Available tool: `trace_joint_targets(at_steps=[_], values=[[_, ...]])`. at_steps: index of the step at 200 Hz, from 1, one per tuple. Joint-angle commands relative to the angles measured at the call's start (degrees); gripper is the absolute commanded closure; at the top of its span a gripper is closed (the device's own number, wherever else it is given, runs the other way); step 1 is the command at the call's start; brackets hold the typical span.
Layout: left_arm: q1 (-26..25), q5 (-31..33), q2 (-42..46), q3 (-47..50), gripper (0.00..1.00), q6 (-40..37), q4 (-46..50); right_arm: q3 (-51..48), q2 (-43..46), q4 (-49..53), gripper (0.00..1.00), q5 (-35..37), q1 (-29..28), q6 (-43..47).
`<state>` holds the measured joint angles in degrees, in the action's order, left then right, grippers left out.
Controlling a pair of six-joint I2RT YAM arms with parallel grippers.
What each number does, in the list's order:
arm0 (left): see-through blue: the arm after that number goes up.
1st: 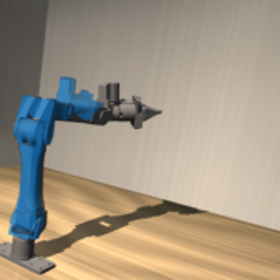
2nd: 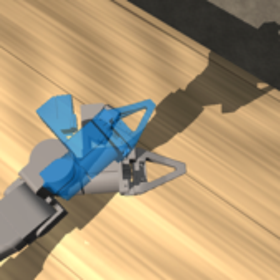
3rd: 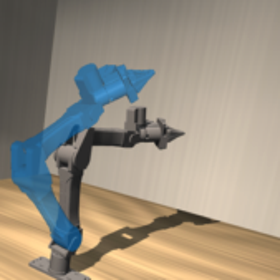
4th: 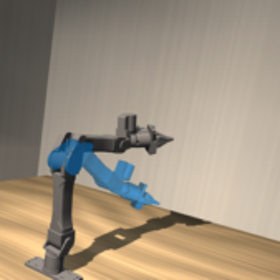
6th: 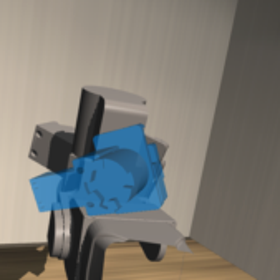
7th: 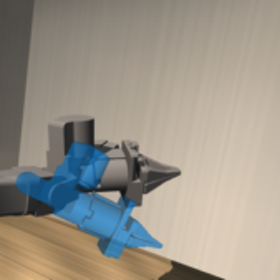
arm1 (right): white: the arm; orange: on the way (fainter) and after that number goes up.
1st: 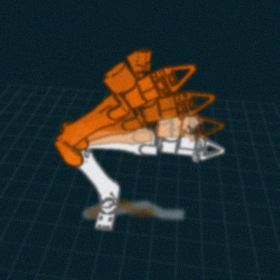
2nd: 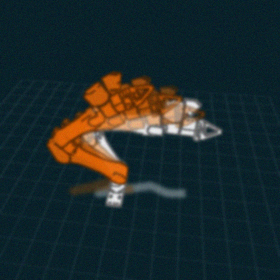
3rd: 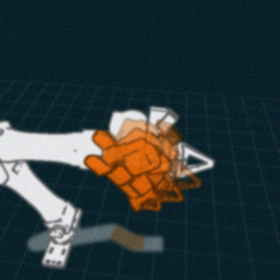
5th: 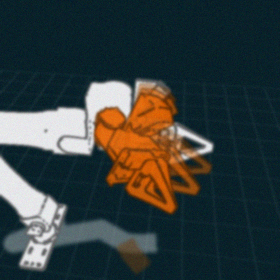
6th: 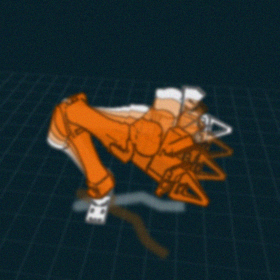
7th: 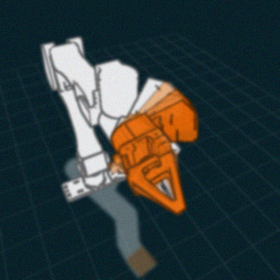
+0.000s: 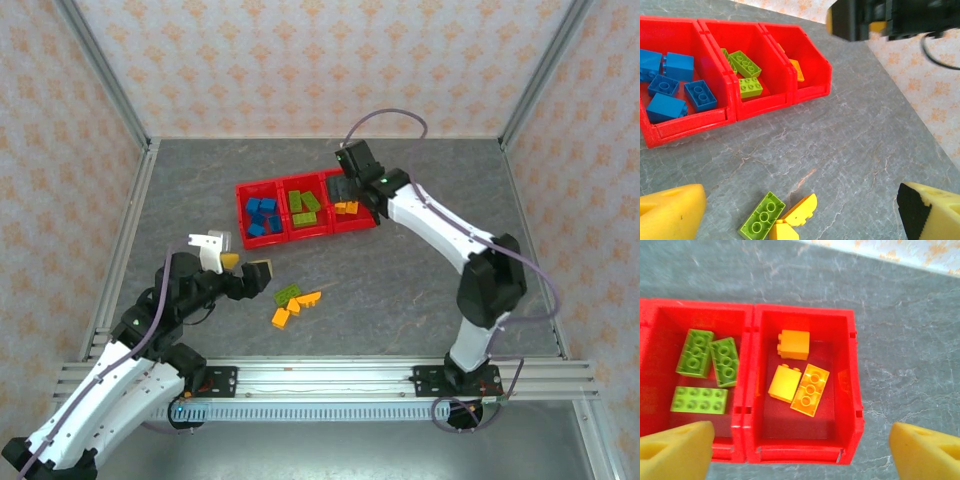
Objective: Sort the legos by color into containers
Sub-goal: Pick up the lego from the bottom-center of the table.
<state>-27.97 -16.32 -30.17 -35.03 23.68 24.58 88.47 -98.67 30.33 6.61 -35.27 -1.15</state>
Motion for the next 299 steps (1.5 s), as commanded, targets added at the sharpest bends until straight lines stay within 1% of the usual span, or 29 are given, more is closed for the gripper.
trace_joint_targets(at_steps=[1, 28, 58, 67, 72, 87, 102, 116, 133, 147, 158, 180, 194, 215, 234, 246, 293, 299], values=[[0.5, -0.7, -0.7, 0.6, 0.01, -1.0, -1.7, -3.5, 7.1, -2.4, 0.0, 0.9, -0.8, -1.2], [0.5, -2.5, -1.5, 0.6, 0.01, -1.5, -2.2, -12.3, 18.4, -9.5, 0.0, -2.6, -1.3, 0.8], [0.4, -2.8, -2.6, 0.2, 0.01, -1.6, -2.0, -25.7, 32.4, -21.8, 0.0, -2.7, -1.2, 5.7], [0.3, -2.8, -3.0, 0.1, 0.01, -1.6, -1.8, -29.5, 36.0, -25.0, 0.0, -4.4, -0.7, 6.5], [0.3, -2.7, -3.3, 0.0, 0.01, -1.6, -1.8, -31.3, 37.3, -25.9, 0.0, -6.6, -0.1, 7.0], [0.1, -1.8, -4.3, -0.2, 0.01, -1.5, -1.4, -33.1, 39.0, -25.0, 0.0, -14.5, 2.1, 6.5], [-0.5, -0.7, -5.7, -0.7, 0.01, -1.2, -0.7, -33.2, 38.9, -22.8, 0.0, -23.6, 4.3, 3.2], [-1.2, 0.2, -7.3, -1.2, 0.01, -0.9, -0.1, -34.3, 38.9, -23.2, 0.0, -30.3, 5.4, 0.1], [-2.1, 1.3, -8.9, -1.7, 0.01, -0.6, 0.7, -35.2, 38.6, -23.0, 0.0, -32.1, 5.5, -2.6], [-2.8, 2.1, -10.0, -1.9, 0.01, -0.4, 1.3, -35.6, 38.5, -21.6, 0.0, -33.7, 5.5, -0.2], [-3.2, 2.5, -10.3, -2.1, 0.01, -0.3, 1.5, -36.9, 39.2, -21.6, 0.02, -35.1, 5.3, 2.3], [-3.5, 3.1, -10.7, -2.1, 0.01, -0.1, 1.7, -41.6, 41.2, -23.6, 0.06, -33.8, 3.5, 9.0], [-3.5, 3.3, -10.9, -2.1, 0.01, 0.0, 1.7, -45.2, 42.6, -25.0, 0.07, -30.3, -0.2, 15.5], [-3.7, 3.4, -11.4, -2.2, 0.01, 0.0, 1.8, -48.6, 42.1, -25.4, 0.04, -25.0, -5.8, 23.9], [-4.0, 3.4, -11.6, -2.3, 0.01, 0.1, 2.1, -49.4, 39.8, -24.4, 0.02, -21.8, -8.8, 28.3], [-4.4, 3.5, -11.7, -2.4, 0.01, 0.1, 2.3, -49.3, 37.9, -23.6, 0.0, -21.0, -9.5, 29.9], [-5.3, 4.5, -10.0, -2.4, 0.01, 0.4, 2.5, -48.2, 31.3, -20.7, 0.0, -19.3, -11.3, 37.7], [-5.3, 4.6, -9.7, -2.3, 0.01, 0.6, 2.5, -48.0, 29.3, -20.3, 0.0, -19.3, -11.5, 38.8]])
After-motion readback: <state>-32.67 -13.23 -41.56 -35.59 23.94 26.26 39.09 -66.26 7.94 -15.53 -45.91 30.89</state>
